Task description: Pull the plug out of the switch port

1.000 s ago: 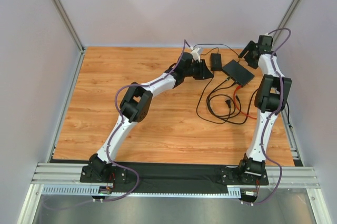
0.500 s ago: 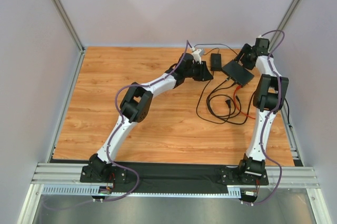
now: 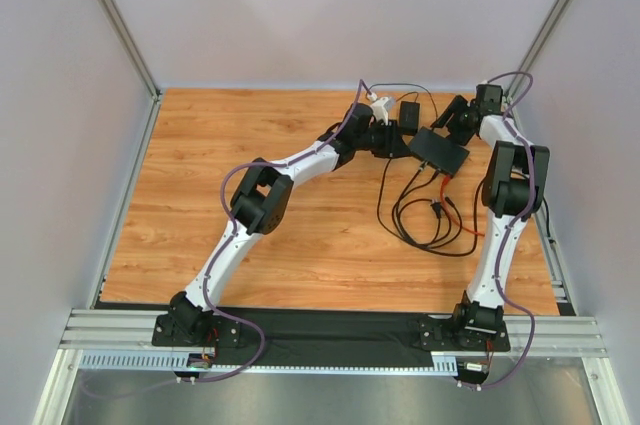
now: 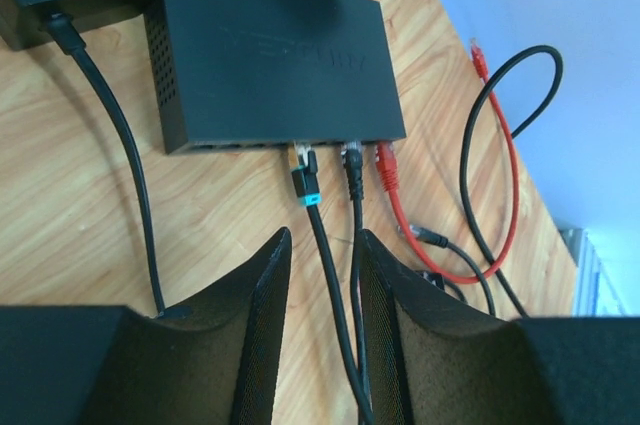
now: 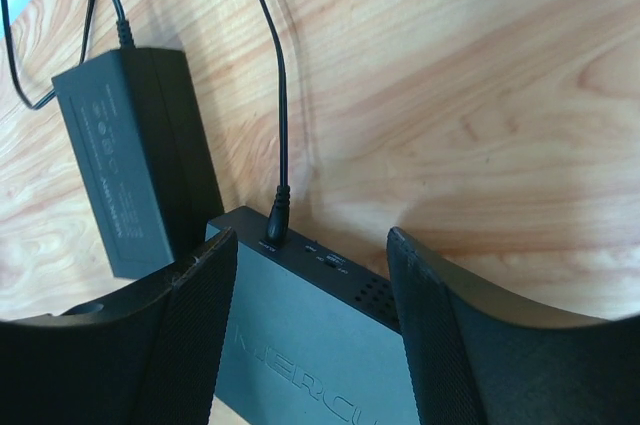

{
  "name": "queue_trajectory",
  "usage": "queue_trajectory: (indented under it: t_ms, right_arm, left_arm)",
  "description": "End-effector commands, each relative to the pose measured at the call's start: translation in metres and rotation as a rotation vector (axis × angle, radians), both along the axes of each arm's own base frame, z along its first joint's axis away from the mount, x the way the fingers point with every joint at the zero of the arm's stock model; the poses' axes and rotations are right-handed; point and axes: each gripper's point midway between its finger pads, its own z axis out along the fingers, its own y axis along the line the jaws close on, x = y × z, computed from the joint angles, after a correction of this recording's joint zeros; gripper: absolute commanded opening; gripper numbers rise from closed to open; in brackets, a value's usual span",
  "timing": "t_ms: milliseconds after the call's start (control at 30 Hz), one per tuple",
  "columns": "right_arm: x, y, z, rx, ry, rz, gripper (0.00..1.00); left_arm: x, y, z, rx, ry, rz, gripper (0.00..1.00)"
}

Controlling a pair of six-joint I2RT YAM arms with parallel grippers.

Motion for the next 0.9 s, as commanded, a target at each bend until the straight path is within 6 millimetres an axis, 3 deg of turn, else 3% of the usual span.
queue_trajectory:
  t_ms: [0, 167, 233, 400, 467, 533, 567, 700, 867]
  right_arm:
    - [-0.013, 0.020, 0.022, 0.105, 0.014, -0.004, 0.63]
    - [-0.023, 0.023, 0.027, 0.129, 0.007, -0.024, 0.64]
    - [-0.029, 0.026, 0.028, 0.151, 0.031, -0.034, 0.64]
    - [-0.040, 0.033, 0.028, 0.203, 0.032, -0.057, 0.65]
    - [-0.045, 0.028, 0.026, 0.175, 0.034, -0.080, 0.65]
    - [-0.051, 0.020, 0.022, 0.127, 0.055, -0.111, 0.66]
    - [-0.053, 0.018, 0.029, 0.107, 0.045, -0.117, 0.66]
    - [-0.072, -0.003, 0.030, -0.112, 0.109, -0.182, 0.67]
    - [-0.099, 0.004, 0.025, -0.170, 0.165, -0.165, 0.68]
  left_arm:
    - [-0.005, -0.012, 0.016, -0.070, 0.038, -0.024, 0.41]
    - [-0.013, -0.013, -0.001, -0.081, 0.141, -0.008, 0.40]
    - [-0.016, -0.018, 0.003, -0.133, 0.165, 0.002, 0.40]
    - [-0.023, -0.020, -0.019, -0.174, 0.261, 0.046, 0.42]
    - [-0.027, -0.017, -0.030, -0.178, 0.319, 0.067, 0.42]
    - [-0.029, -0.017, -0.025, -0.214, 0.321, 0.072, 0.42]
    - [-0.031, -0.016, -0.030, -0.214, 0.333, 0.085, 0.42]
    - [-0.033, -0.016, -0.032, -0.197, 0.332, 0.096, 0.43]
    - [-0.037, -0.015, -0.038, -0.197, 0.360, 0.100, 0.44]
